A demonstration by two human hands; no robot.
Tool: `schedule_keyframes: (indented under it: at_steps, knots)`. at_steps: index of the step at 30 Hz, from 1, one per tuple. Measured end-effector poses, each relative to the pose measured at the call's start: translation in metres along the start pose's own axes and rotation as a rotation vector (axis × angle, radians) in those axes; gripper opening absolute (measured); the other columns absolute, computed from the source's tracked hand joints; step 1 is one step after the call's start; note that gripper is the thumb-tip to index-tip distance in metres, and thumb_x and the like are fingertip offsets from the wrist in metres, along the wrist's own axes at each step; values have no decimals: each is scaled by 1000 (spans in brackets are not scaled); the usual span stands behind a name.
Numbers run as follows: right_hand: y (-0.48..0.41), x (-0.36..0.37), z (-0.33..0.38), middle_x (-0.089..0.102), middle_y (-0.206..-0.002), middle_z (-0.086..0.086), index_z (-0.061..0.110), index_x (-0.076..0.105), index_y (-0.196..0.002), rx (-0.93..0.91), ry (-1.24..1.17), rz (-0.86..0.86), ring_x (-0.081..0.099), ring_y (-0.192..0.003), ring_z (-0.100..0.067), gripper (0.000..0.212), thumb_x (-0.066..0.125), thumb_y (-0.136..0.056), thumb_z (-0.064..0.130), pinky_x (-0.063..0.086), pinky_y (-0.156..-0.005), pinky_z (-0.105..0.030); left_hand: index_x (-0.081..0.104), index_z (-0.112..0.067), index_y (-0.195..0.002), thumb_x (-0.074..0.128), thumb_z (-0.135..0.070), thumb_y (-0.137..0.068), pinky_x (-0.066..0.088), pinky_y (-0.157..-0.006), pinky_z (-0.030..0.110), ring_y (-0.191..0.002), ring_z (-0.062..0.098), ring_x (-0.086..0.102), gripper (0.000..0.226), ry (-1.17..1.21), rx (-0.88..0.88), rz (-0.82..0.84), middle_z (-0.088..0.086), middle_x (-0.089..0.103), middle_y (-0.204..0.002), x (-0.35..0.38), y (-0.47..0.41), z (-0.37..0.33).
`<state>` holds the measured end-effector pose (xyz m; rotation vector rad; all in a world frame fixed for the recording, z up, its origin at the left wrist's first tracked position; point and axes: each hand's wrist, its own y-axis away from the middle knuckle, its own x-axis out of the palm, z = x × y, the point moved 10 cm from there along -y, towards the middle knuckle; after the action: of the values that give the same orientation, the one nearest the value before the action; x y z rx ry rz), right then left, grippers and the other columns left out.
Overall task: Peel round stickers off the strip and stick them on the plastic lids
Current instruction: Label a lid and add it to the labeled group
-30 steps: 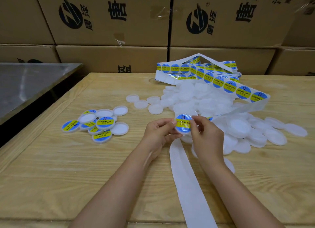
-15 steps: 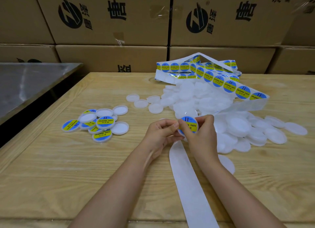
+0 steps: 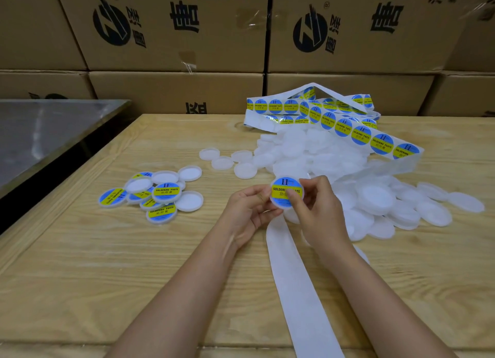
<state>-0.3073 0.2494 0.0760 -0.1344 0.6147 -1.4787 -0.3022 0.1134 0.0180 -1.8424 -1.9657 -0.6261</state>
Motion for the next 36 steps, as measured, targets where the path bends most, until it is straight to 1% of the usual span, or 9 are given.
schedule_keyframes:
  at_steps: [5,10,13,16,22,28,32,34,36]
  knots:
    - [-4,-8,-2,61,-71,13,25,51,-78,-19,1,-41,56,-65,2,17,55,-93,18,40,-58,-9,69,-7,-76,57,-9,-84,55,-56,24,-60,12,65,14,-54,12,18,7,70,-73,3,1,-3]
    - [-3,-12,-5,59,-66,16,28,49,-73,-1,6,-83,55,-63,5,23,55,-93,17,39,-57,-8,68,-5,-83,63,-17,-73,55,-56,24,-63,14,65,17,-108,8,58,7,71,-75,8,1,-5]
    - [-1,-13,-4,60,-69,15,28,49,-74,-10,28,-124,57,-66,4,23,57,-92,16,39,-57,-8,66,-2,-91,65,-16,-73,53,-53,25,-65,17,64,23,-134,20,55,11,70,-80,10,3,-8]
    - [2,-12,-3,63,-72,12,20,53,-78,-22,37,-140,57,-67,-4,14,58,-91,16,42,-57,-13,67,0,-98,64,-7,-84,51,-52,23,-66,16,63,16,-278,104,-22,12,70,-84,5,3,-16]
    - [3,-9,1,61,-67,13,23,59,-90,-61,84,-131,53,-60,-6,2,59,-90,22,38,-55,-12,70,-3,-91,63,-4,-85,53,-56,23,-68,15,68,9,-340,212,-127,5,73,-77,-7,6,-31]
    - [-2,-22,-19,56,-58,9,25,56,-119,73,146,-200,54,-64,-2,29,53,-92,34,38,-58,-10,69,-2,-93,61,-2,-86,48,-51,17,-59,6,61,11,-285,322,-401,-1,68,-69,-44,12,-57]
    - [-5,-29,-31,60,-72,3,26,54,-126,173,135,-198,56,-69,-8,37,49,-93,41,41,-64,-26,67,-10,-97,57,-3,-89,43,-64,6,-69,-3,58,15,-483,587,-681,-2,65,-82,-75,38,-106]
    - [-6,-31,-37,61,-90,-4,23,55,-126,214,119,-196,57,-79,-17,37,48,-94,40,39,-71,-28,68,-10,-103,55,-10,-91,48,-75,15,-81,10,61,18,-600,660,-849,1,67,-91,-98,56,-126]
    - [-7,-35,-40,59,-101,-6,17,59,-119,236,105,-216,55,-90,-19,33,50,-94,36,36,-75,-26,66,-14,-106,51,-17,-90,45,-92,32,-93,22,61,22,-736,675,-1042,3,68,-96,-125,73,-142]
